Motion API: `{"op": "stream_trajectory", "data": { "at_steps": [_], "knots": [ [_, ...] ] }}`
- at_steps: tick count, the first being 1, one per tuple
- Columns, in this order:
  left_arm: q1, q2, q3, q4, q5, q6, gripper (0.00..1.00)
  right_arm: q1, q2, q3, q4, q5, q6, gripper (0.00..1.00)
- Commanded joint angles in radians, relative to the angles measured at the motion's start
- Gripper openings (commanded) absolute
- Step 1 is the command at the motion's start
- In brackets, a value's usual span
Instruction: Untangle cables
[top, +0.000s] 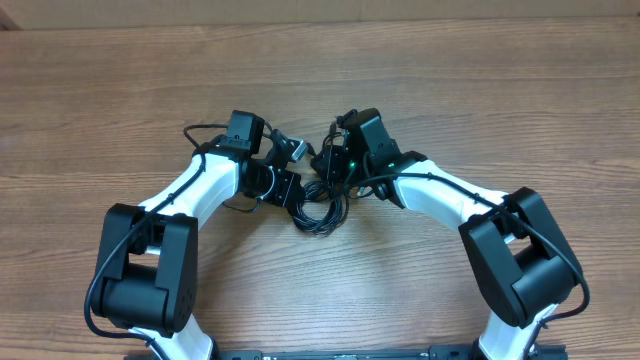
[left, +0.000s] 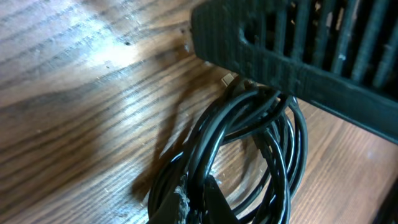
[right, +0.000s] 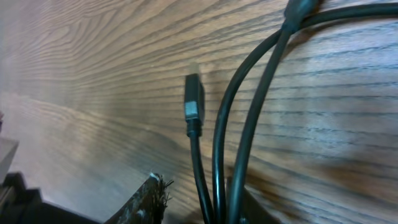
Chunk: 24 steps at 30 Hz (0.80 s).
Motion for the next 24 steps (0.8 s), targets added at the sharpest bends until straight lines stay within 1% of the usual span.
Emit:
{"op": "stream_trajectory", "data": {
  "at_steps": [1, 5, 8, 11, 16, 19, 23, 24],
  "knots": [
    [-0.006, -0.024, 0.011, -0.004, 0.048, -0.016, 0.04, 0.011, -0.035, 0.003, 0.004, 0.098, -0.006, 0.30],
    [-0.006, -0.024, 0.011, -0.003, 0.079, -0.015, 0.04, 0.011, -0.034, 0.003, 0.007, 0.138, -0.006, 0.30],
    [-0.006, -0.024, 0.011, -0.003, 0.081, -0.015, 0.04, 0.011, -0.026, 0.003, 0.005, 0.137, -0.006, 0.27],
    [-0.006, -0.024, 0.011, -0.003, 0.087, -0.015, 0.04, 0.011, -0.015, 0.003, 0.005, 0.137, -0.006, 0.27],
    [-0.006, -0.024, 0.011, -0.003, 0.087, -0.015, 0.04, 0.011, -0.002, 0.003, 0.033, 0.137, -0.006, 0.17],
    [-0.006, -0.024, 0.011, -0.002, 0.087, -0.015, 0.04, 0.009, -0.003, 0.003, 0.071, 0.137, -0.006, 0.14],
    [-0.006, -0.024, 0.011, -0.002, 0.088, -0.015, 0.04, -0.018, -0.027, 0.003, 0.130, 0.136, -0.006, 0.04],
    [-0.006, -0.024, 0.011, -0.002, 0.088, -0.015, 0.04, -0.024, -0.035, 0.003, 0.140, 0.134, -0.005, 0.04]
  ]
}}
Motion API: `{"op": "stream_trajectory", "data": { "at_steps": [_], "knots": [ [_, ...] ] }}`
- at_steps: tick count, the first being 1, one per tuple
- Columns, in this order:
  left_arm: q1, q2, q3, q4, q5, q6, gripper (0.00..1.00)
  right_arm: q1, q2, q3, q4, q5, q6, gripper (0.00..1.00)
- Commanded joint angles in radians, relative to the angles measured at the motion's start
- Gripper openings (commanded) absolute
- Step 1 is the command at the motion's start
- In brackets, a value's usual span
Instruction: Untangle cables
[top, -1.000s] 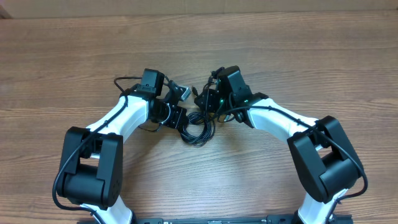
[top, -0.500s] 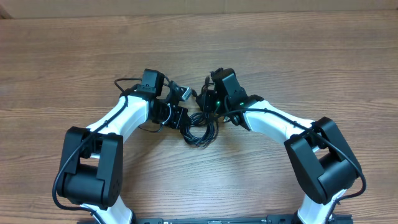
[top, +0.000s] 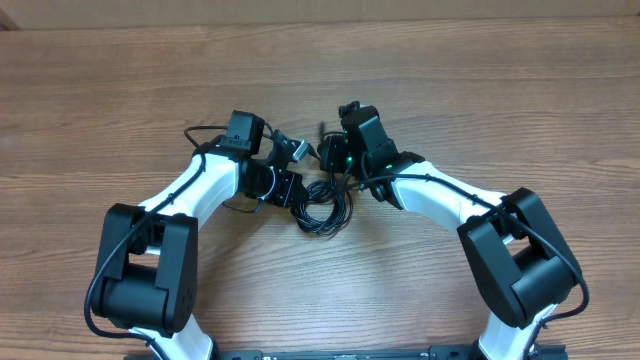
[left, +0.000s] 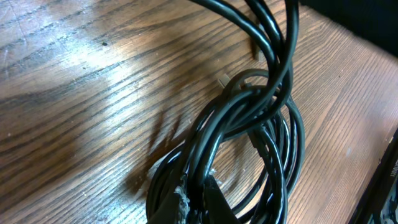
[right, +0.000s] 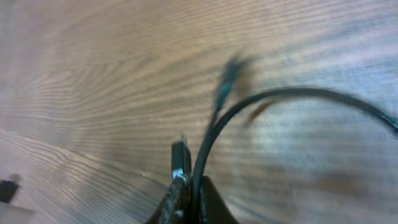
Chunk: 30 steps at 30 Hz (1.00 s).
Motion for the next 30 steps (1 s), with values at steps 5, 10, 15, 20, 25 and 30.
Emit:
{"op": "stream_trajectory", "data": {
  "at_steps": [5, 10, 15, 20, 25, 30],
  "knots": [
    [0.005, -0.025, 0.028, -0.014, 0.037, -0.011, 0.04, -0.049, -0.097, 0.003, 0.039, -0.006, -0.005, 0.04],
    [0.030, -0.028, 0.032, -0.031, 0.037, -0.008, 0.04, -0.052, -0.121, 0.003, -0.003, -0.025, -0.008, 0.11],
    [0.033, -0.028, 0.032, -0.072, 0.038, 0.055, 0.04, -0.052, -0.121, 0.003, -0.069, -0.173, -0.220, 0.28],
    [0.033, -0.028, 0.038, -0.119, 0.040, 0.162, 0.04, -0.100, -0.121, 0.039, -0.174, -0.278, -0.273, 0.35],
    [0.033, -0.028, 0.041, -0.146, 0.045, 0.241, 0.04, -0.198, -0.121, 0.129, -0.401, -0.423, -0.274, 0.38],
    [0.033, -0.028, 0.048, -0.190, 0.085, 0.328, 0.04, -0.244, -0.120, 0.134, -0.541, -0.490, -0.296, 0.48]
  ]
}}
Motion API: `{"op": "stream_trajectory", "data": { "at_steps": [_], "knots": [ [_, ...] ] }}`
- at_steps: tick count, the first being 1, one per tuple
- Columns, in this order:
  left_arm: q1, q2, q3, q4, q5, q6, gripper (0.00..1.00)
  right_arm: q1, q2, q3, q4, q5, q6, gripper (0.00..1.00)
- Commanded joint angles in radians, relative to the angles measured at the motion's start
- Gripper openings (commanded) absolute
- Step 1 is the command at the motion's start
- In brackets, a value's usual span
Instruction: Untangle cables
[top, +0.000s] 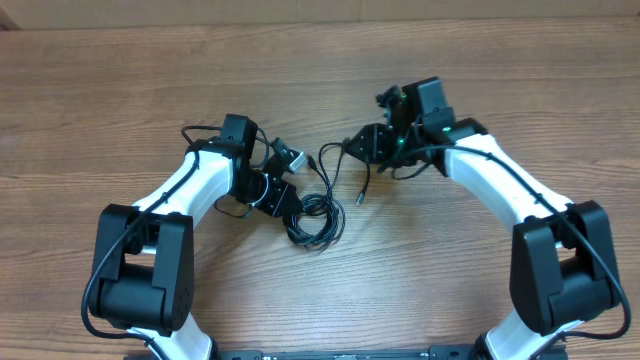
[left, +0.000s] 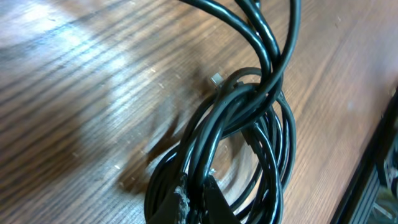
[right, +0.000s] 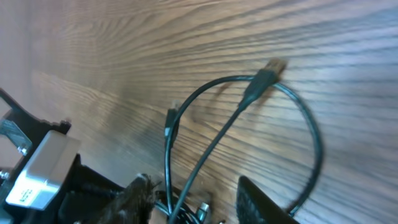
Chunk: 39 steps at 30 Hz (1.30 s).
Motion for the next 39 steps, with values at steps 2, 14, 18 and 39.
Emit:
{"op": "stream_trajectory", "data": {
  "at_steps": [2, 14, 18, 39],
  "knots": [
    [0.002, -0.028, 0.031, -0.021, 0.071, 0.109, 0.04, 0.000, -0.019, 0.019, -0.065, -0.091, -0.031, 0.57],
    [-0.005, -0.028, 0.031, -0.021, 0.071, 0.113, 0.04, 0.055, -0.014, -0.010, -0.097, -0.143, -0.005, 0.63],
    [-0.005, -0.028, 0.031, -0.021, 0.074, 0.113, 0.04, 0.061, 0.000, -0.028, -0.084, -0.088, 0.044, 0.63],
    [-0.011, -0.028, 0.031, -0.023, 0.093, 0.113, 0.04, 0.090, 0.139, -0.029, 0.143, -0.153, 0.074, 0.56]
  ]
}}
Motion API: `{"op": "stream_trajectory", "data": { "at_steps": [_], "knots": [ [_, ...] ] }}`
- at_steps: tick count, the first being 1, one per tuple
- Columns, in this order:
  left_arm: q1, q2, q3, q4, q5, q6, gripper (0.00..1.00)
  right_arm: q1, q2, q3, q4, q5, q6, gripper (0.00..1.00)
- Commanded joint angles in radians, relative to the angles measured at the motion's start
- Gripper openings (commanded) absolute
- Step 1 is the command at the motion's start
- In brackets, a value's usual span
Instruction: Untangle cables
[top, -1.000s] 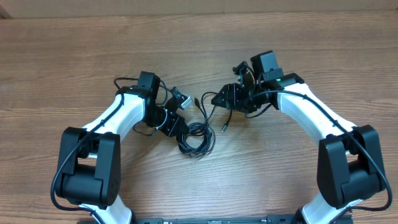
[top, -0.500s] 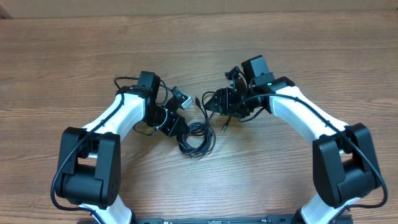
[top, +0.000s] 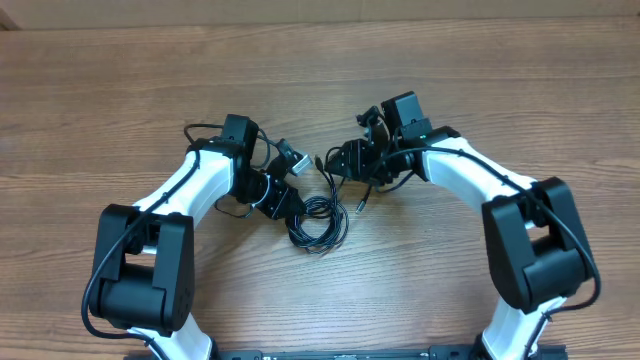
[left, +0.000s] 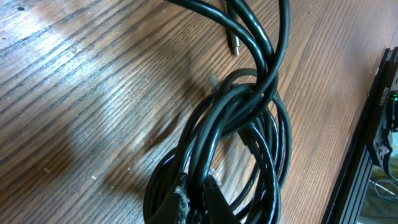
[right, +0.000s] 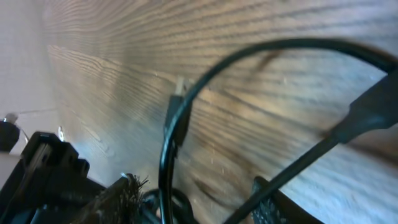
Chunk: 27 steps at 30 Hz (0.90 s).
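Note:
A tangled coil of black cables (top: 317, 220) lies on the wooden table between the arms. My left gripper (top: 278, 197) is shut on one side of the coil, with the bundle (left: 249, 118) fanning out ahead of its fingertips (left: 180, 198). Loose strands rise from the coil toward my right gripper (top: 347, 160), and one ends in a plug (top: 361, 206). In the right wrist view the right gripper (right: 193, 202) is open. One strand (right: 166, 143) passes between its fingers and another crosses the right finger (right: 268, 200). A second plug (right: 177, 115) lies on the wood.
The wooden table (top: 480, 60) stretches all round the arms. A small grey connector block (top: 297, 160) sits by the left wrist. The arm bases stand at the table's near edge.
My right gripper, still open, has moved left and nearer the coil, and strands now run between its fingers. The left gripper keeps its hold on the bundle.
Both grippers were first close together at the coil, the left shut on the bundle. Then the right was shut on a strand. Later it stood open farther right, with a strand and plug drawn out of the coil. Now it is back near the coil.

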Motion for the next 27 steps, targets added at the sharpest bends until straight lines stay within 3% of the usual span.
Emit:
{"op": "stream_trajectory", "data": {
  "at_steps": [1, 7, 11, 20, 23, 27],
  "knots": [
    [-0.007, -0.028, 0.024, -0.002, 0.043, 0.023, 0.04, 0.025, 0.011, -0.005, 0.051, -0.035, -0.008, 0.56],
    [-0.007, -0.028, 0.024, -0.002, 0.043, 0.023, 0.04, 0.065, 0.011, -0.005, 0.097, -0.034, -0.013, 0.56],
    [-0.007, -0.028, 0.024, -0.003, 0.042, 0.023, 0.04, 0.091, 0.011, -0.005, 0.067, -0.031, -0.091, 0.56],
    [-0.007, -0.028, 0.024, -0.003, 0.042, 0.022, 0.04, 0.091, 0.011, -0.005, 0.050, 0.003, -0.079, 0.29],
    [-0.007, -0.028, 0.024, -0.003, 0.042, 0.022, 0.04, 0.082, 0.011, -0.005, 0.048, 0.026, -0.080, 0.13],
    [-0.006, -0.028, 0.027, -0.003, 0.042, 0.022, 0.04, 0.066, -0.004, 0.000, 0.061, 0.027, -0.064, 0.06]
  ]
}}
